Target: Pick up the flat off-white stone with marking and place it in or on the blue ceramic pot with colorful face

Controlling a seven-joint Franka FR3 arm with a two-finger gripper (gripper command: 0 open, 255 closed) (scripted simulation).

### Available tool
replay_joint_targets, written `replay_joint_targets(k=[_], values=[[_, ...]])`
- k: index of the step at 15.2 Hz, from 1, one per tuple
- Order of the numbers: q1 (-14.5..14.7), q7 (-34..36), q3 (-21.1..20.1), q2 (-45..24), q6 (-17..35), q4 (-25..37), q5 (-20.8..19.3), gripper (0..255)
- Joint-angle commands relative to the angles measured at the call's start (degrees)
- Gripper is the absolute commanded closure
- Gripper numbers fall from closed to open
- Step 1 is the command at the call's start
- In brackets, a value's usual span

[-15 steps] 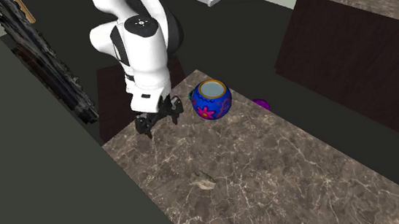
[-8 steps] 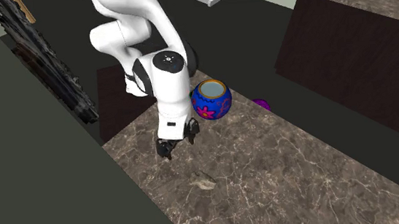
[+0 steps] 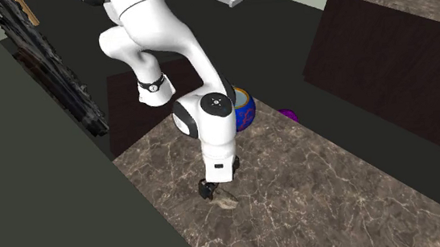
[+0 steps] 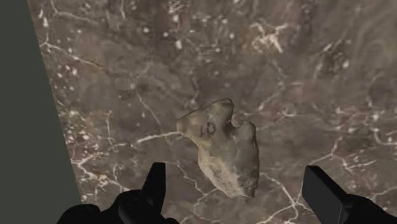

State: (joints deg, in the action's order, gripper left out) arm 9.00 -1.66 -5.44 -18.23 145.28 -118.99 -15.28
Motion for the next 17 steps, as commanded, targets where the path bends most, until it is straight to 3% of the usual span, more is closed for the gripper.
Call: replay_joint_targets(k=[1,8,16,17], values=[[0.31,-0.04,0.14,-2.94,0.83,2.31,-0.68,0],[0.61,0.98,1.21,-8.04,4.65,3.58,-2.17,0],[0.61,0.98,1.21,-8.03,4.65,3.57,-2.17,0],[0.61,0.98,1.21,-8.03,4.65,3.57,-2.17,255]])
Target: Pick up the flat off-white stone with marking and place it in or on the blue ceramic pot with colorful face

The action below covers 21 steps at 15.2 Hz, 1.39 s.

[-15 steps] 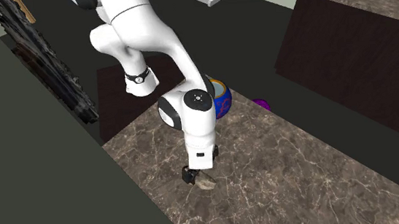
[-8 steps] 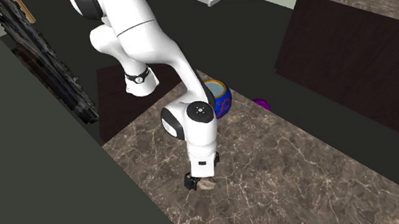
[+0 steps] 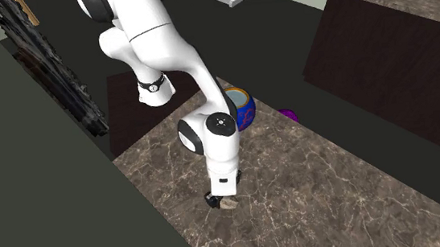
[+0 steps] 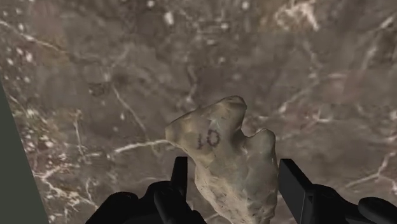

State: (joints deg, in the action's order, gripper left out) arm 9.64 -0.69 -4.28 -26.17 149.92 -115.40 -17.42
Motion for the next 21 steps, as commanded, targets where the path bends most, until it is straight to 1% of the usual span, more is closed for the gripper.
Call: replay_joint_targets(k=[1,9,21], values=[[-0.03,0.0,0.05,-0.09,0.01,-0.02,-0.02,255],[-0.03,0.0,0.05,-0.09,0.01,-0.02,-0.02,255],[-1.04,-2.68,-1.54,6.46,-7.02,0.59,2.67,255]])
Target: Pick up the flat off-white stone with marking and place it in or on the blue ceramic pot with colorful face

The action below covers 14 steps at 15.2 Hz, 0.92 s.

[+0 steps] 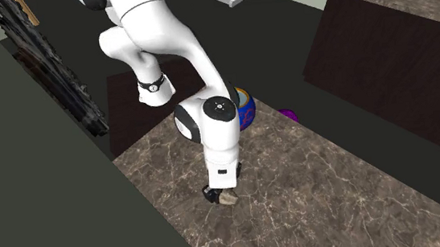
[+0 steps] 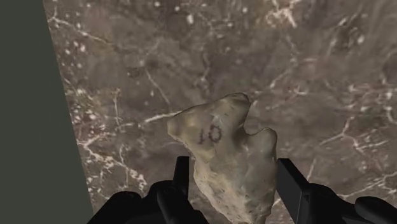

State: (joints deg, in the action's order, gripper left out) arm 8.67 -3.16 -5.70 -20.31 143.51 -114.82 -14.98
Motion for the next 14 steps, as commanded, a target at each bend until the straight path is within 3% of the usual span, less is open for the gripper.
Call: replay_joint_targets(k=[1,12,13,14], values=[[-0.13,-0.43,-0.22,1.09,-1.22,0.14,0.44,255],[-0.6,-2.37,-0.94,5.16,-6.95,1.96,2.31,255],[-0.6,-2.37,-0.94,5.16,-6.95,1.96,2.31,0],[-0.84,-2.31,-0.68,4.27,-6.5,1.63,2.3,0]])
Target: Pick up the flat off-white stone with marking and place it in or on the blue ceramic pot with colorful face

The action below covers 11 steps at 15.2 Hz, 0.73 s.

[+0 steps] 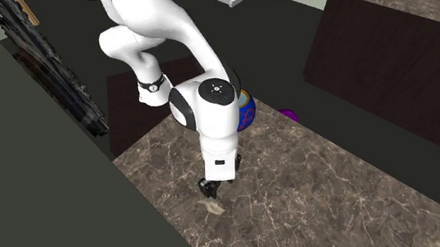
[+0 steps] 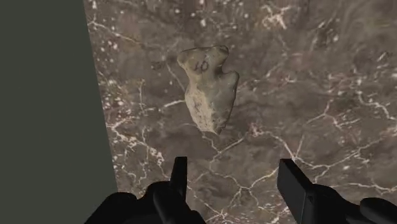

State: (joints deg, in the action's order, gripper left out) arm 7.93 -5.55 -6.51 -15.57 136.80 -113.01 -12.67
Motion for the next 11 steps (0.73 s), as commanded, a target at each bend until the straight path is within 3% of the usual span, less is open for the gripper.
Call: replay_joint_targets(k=[1,11], values=[[-0.34,0.15,0.38,-1.37,0.65,-0.5,-0.04,0],[-1.42,0.95,2.08,-8.71,5.53,-1.67,-0.92,0]])
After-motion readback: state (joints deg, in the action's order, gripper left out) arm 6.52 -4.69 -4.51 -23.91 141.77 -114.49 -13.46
